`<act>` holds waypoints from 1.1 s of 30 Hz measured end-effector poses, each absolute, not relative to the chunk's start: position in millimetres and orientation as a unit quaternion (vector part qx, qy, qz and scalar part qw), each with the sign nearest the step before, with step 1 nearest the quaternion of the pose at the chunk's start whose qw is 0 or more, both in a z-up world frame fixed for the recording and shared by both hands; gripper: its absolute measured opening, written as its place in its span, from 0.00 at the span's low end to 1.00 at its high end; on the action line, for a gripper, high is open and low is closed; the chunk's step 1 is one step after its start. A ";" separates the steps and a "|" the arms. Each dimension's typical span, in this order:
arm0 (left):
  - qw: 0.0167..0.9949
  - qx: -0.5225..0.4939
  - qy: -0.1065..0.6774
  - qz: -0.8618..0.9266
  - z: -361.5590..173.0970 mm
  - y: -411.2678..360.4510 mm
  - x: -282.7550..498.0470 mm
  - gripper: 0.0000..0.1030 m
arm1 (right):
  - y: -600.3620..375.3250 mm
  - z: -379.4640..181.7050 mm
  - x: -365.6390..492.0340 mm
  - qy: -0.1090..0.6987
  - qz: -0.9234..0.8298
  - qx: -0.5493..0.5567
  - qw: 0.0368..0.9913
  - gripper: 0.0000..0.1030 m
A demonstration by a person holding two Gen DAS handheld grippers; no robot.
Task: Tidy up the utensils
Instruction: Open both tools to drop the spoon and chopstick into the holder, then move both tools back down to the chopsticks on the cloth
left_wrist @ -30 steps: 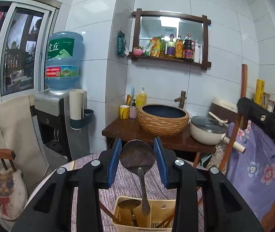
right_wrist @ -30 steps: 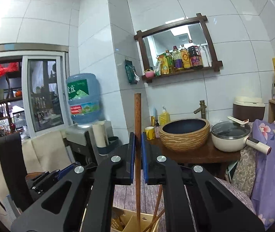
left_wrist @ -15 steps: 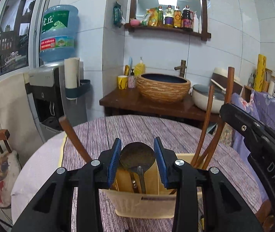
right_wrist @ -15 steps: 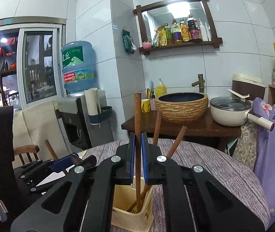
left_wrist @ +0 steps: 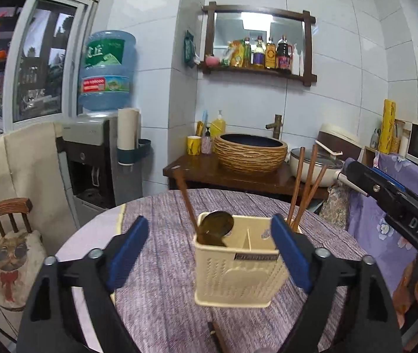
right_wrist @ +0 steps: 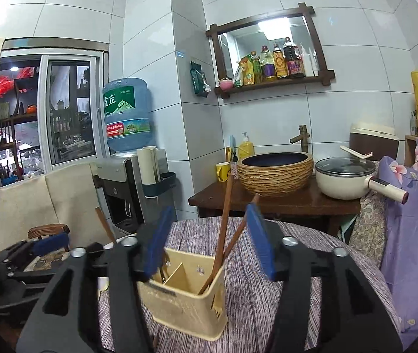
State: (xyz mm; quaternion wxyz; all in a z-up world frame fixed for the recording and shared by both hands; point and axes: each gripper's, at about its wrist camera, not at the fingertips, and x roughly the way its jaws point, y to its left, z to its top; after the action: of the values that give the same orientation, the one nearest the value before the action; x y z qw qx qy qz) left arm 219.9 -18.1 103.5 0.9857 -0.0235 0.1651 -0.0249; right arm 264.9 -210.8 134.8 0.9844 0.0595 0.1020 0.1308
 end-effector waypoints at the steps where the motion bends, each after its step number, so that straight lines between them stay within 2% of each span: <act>1: 0.986 -0.025 0.166 -0.023 102.3 -15.4 212.2 0.92 | -211.8 133.2 255.6 0.109 0.134 0.054 0.984 0.73; 2: 0.985 -0.029 0.168 -0.021 99.9 -11.7 203.6 0.95 | -212.1 129.6 245.5 0.119 0.134 0.046 0.983 0.73; 7: 0.972 -0.046 0.231 -0.020 70.1 2.2 174.6 0.95 | -214.8 93.4 208.2 0.190 0.137 0.039 0.971 0.79; 13: 0.952 -0.060 0.300 -0.014 24.2 9.8 149.2 0.95 | -227.1 32.3 181.6 0.288 0.110 0.066 0.949 0.80; 19: 0.940 -0.068 0.334 -0.010 -4.3 17.1 135.3 0.92 | -233.8 -2.7 168.4 0.333 0.084 0.076 0.936 0.80; 24: 0.932 -0.075 0.354 -0.015 -18.8 17.3 135.4 0.79 | -233.9 -9.8 162.9 0.344 0.077 0.051 0.934 0.80; 26: 0.929 -0.073 0.361 -0.022 -22.9 12.1 138.7 0.68 | -237.6 -11.1 162.5 0.345 0.067 0.040 0.935 0.77; 30: 0.921 -0.073 0.380 -0.033 -31.9 3.2 149.3 0.56 | -251.1 -15.6 173.4 0.362 0.056 0.040 0.930 0.65; 32: 0.917 -0.072 0.391 -0.037 -37.0 -0.7 153.2 0.49 | -256.2 -20.2 182.5 0.375 0.056 0.049 0.924 0.52; 33: 0.915 -0.070 0.395 -0.041 -39.1 -2.4 154.9 0.47 | -257.8 -23.0 187.7 0.382 0.058 0.056 0.921 0.49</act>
State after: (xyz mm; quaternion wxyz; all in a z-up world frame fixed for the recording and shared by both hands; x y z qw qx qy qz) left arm 154.9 -2.4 -39.1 0.9150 -0.0696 0.3953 -0.0406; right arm 187.7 -257.8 -23.0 0.9206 0.0561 0.3820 0.0580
